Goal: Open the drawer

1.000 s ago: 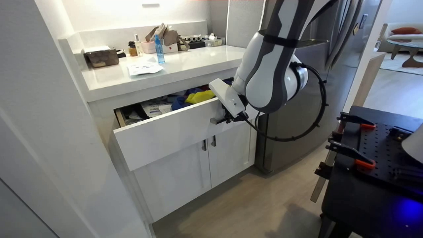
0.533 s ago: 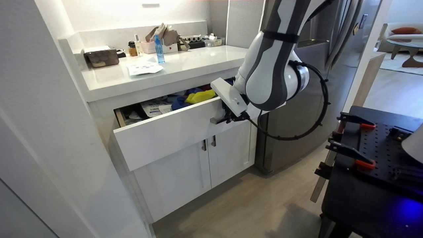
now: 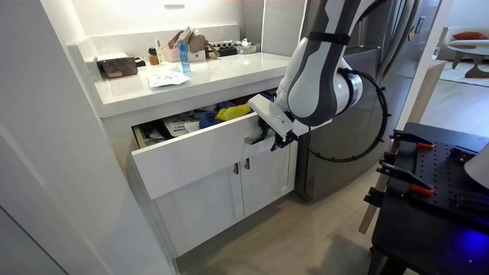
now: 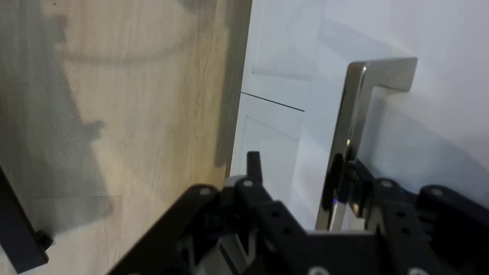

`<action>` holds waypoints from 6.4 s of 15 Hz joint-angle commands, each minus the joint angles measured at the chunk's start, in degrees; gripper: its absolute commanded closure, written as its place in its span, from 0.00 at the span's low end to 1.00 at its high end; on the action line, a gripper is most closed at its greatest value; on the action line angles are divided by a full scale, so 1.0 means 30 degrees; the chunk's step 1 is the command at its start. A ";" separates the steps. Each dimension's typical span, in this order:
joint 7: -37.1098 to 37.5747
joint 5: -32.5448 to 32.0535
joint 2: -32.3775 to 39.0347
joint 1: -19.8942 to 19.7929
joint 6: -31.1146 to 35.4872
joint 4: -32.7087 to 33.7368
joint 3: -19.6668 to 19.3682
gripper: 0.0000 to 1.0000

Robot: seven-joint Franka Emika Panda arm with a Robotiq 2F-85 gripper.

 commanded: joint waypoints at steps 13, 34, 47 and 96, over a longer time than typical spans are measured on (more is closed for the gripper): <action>-0.0964 0.0768 0.0209 -0.0146 -0.2187 -0.1076 0.0194 0.26; -0.0603 0.0365 -0.0900 -0.1548 0.0095 -0.3656 0.2283 0.84; -0.0185 0.0690 -0.1175 -0.1908 0.1322 -0.5162 0.3140 0.34; -0.0409 0.3526 -0.4506 1.7023 -0.1804 -0.6814 -1.4161 0.00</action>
